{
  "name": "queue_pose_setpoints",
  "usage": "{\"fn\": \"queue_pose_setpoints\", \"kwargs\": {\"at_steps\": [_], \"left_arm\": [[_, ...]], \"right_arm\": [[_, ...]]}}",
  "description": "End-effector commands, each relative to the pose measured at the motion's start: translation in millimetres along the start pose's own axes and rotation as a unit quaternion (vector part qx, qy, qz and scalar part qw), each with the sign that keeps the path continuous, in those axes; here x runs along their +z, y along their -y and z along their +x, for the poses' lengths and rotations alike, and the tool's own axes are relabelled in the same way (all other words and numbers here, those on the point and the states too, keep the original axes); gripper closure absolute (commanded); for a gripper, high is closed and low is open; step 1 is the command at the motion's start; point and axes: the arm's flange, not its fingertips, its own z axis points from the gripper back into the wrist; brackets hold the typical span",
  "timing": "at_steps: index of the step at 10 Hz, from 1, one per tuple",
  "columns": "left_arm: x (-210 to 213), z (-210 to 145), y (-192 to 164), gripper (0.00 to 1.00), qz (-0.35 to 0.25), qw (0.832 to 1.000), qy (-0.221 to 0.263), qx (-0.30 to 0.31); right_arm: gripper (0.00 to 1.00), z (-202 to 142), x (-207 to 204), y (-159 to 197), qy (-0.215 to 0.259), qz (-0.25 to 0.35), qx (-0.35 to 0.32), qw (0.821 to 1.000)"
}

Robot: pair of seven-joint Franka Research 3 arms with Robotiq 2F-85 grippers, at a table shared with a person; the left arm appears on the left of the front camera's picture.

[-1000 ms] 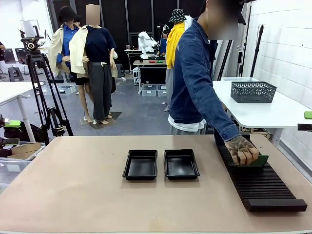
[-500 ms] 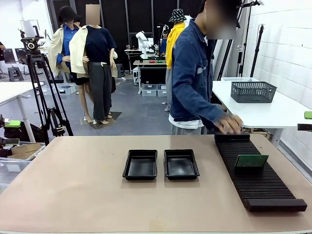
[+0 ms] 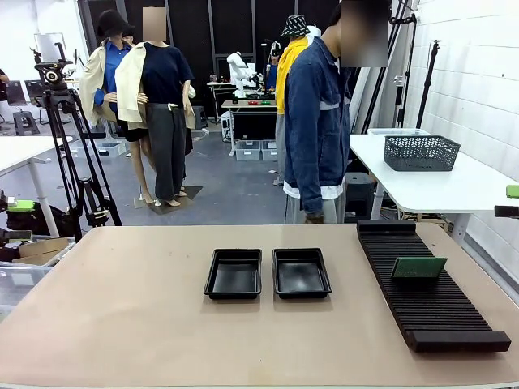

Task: Inspect and transfer BCBs to ESD trays.
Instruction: Pick up the Blank PCB from the PCB Rack and place it in the left ESD tray.

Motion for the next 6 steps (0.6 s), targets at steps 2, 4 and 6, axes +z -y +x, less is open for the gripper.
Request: {"fn": "queue_pose_setpoints", "kwargs": {"at_steps": [2, 4, 6], "left_arm": [[1.2, 0.1, 0.6, 0.00, -0.008, 1.000, 0.005, 0.003], [1.2, 0.1, 0.6, 0.00, -0.008, 1.000, 0.005, 0.003], [1.2, 0.1, 0.6, 0.00, -0.008, 1.000, 0.005, 0.003]], "right_arm": [[0.00, -2.5, 1.5, 0.4, -0.005, 0.004, -0.002, 1.000], [0.00, -2.5, 1.5, 0.4, -0.005, 0.004, -0.002, 1.000], [0.00, -2.5, 1.5, 0.4, -0.005, 0.004, -0.002, 1.000]]}}
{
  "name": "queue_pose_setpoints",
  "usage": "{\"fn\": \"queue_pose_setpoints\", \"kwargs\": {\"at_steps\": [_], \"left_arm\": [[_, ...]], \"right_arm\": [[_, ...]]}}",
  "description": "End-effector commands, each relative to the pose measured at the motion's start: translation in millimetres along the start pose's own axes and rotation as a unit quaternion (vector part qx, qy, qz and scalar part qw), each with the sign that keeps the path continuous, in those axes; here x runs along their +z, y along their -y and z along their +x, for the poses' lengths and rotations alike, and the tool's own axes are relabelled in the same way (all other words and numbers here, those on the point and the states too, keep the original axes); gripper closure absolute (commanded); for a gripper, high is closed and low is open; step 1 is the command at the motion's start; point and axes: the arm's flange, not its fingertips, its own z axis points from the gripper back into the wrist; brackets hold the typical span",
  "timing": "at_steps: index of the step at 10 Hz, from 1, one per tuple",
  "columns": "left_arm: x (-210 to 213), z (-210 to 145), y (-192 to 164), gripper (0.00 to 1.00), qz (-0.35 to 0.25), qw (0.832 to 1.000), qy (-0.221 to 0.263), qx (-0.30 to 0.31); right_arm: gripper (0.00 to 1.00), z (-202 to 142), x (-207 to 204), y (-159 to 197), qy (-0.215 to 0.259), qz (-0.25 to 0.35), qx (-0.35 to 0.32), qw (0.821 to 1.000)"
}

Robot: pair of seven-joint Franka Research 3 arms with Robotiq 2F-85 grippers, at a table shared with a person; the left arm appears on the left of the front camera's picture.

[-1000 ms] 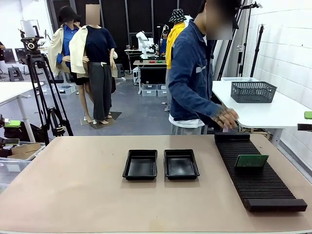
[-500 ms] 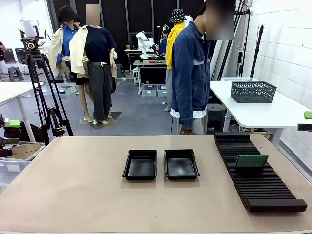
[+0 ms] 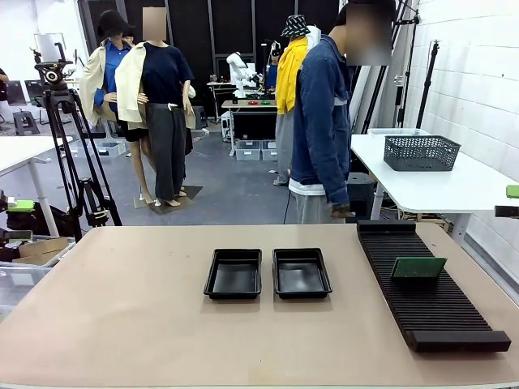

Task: Inspect and transfer BCBs to ESD trays.
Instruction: Pick up the Blank PCB from the PCB Rack and place it in the left ESD tray.

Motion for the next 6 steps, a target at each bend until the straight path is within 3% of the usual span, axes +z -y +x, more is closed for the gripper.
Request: {"fn": "queue_pose_setpoints", "kwargs": {"at_steps": [1, 3, 6], "left_arm": [[1, 0, 1, 0.00, -0.008, 1.000, 0.005, 0.003], [1, 0, 1, 0.00, -0.008, 1.000, 0.005, 0.003], [1, 0, 1, 0.00, -0.008, 1.000, 0.005, 0.003]], "right_arm": [[0.00, -2, 1, 0, -0.005, 0.004, -0.002, 1.000], [0.00, 0, 0, 0, 0.000, 0.000, 0.000, 1.000], [0.00, 43, -51, -3, -0.102, -0.047, 0.038, 0.993]]}}
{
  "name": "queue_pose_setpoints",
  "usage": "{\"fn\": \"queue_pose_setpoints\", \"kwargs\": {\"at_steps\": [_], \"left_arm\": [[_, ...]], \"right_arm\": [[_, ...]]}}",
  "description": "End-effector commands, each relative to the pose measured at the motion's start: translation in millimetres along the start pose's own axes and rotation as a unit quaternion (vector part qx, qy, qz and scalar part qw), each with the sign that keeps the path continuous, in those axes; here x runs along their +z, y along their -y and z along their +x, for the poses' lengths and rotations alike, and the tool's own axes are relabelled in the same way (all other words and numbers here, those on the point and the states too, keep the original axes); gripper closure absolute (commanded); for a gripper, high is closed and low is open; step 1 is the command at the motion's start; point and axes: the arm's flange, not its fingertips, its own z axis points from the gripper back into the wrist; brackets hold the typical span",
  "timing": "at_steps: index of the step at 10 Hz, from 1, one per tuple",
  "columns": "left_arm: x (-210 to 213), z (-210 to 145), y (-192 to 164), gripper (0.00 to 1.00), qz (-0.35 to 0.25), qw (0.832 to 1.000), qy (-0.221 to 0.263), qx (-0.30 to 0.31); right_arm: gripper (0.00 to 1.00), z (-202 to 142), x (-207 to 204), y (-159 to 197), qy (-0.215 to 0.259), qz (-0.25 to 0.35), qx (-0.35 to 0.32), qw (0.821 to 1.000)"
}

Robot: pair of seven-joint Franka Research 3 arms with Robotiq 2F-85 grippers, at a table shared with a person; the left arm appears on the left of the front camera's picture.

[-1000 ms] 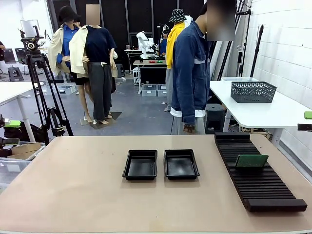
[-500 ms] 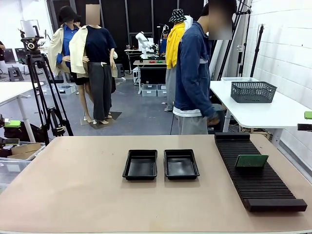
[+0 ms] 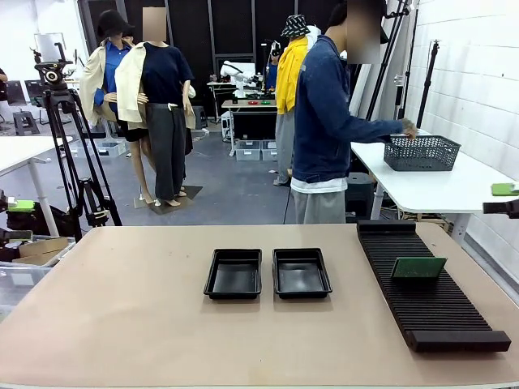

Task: Inspect and transfer BCBs to ESD trays.
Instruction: Pick up the Blank PCB from the PCB Rack and place it in the left ESD tray.

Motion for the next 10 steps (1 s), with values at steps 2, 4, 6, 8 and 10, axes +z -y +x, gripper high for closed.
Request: {"fn": "queue_pose_setpoints", "kwargs": {"at_steps": [2, 4, 6, 8, 10], "left_arm": [[2, 0, 1, 0.00, -0.008, 1.000, 0.005, 0.003], [2, 0, 1, 0.00, -0.008, 1.000, 0.005, 0.003], [2, 0, 1, 0.00, -0.008, 1.000, 0.005, 0.003], [2, 0, 1, 0.00, -0.008, 1.000, 0.005, 0.003], [2, 0, 1, 0.00, -0.008, 1.000, 0.005, 0.003]], "right_arm": [[0.00, 42, -43, 9, -0.124, -0.052, 0.042, 0.990], [0.00, 66, -83, 20, -0.270, -0.088, 0.099, 0.954], [0.00, 72, -119, 24, -0.395, -0.110, 0.160, 0.898], [0.00, 66, -152, 30, -0.473, -0.147, 0.220, 0.841], [0.00, 56, -173, 33, -0.525, -0.171, 0.295, 0.780]]}}
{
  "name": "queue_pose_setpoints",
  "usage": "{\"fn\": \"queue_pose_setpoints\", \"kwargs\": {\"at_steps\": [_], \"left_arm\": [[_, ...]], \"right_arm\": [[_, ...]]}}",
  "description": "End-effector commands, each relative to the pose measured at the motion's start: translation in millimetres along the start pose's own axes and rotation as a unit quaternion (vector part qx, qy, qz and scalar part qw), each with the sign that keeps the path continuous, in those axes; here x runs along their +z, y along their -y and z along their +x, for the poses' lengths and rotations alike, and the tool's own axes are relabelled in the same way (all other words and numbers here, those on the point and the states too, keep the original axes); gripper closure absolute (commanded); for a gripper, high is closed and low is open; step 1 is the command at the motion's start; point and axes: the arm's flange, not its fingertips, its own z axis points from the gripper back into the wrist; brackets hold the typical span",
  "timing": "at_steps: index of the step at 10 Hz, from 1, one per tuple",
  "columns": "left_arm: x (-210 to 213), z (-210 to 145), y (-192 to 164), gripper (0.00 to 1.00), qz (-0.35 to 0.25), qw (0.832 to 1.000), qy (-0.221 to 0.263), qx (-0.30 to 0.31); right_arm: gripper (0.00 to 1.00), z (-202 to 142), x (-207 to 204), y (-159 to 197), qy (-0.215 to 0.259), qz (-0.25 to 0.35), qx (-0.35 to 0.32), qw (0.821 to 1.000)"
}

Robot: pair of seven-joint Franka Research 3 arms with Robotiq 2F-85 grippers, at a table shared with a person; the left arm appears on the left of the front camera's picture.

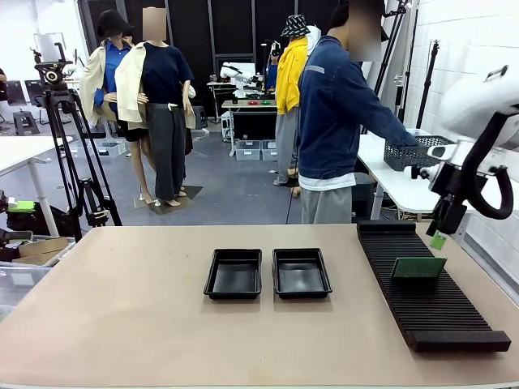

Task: Inspect and transfer BCBs to ESD trays.
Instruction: Pick up the Blank PCB from the PCB Rack and place it in the left ESD tray.

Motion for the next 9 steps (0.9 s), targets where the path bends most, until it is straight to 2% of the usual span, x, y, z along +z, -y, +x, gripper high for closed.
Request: {"fn": "queue_pose_setpoints", "kwargs": {"at_steps": [1, 4, 6, 9], "left_arm": [[2, 0, 2, 0.00, -0.009, 1.000, 0.006, 0.002], [2, 0, 2, 0.00, -0.009, 1.000, 0.006, 0.002], [2, 0, 2, 0.00, -0.009, 1.000, 0.006, 0.002], [2, 0, 2, 0.00, -0.009, 1.000, 0.006, 0.002]], "right_arm": [[0.00, 3, -19, -5, -0.043, -0.063, 0.067, 0.995], [0.00, 3, -40, -11, -0.090, -0.081, 0.138, 0.983], [0.00, -2, -48, -18, -0.096, -0.114, 0.191, 0.970], [0.00, 1, -48, -17, -0.080, -0.125, 0.212, 0.966]]}}
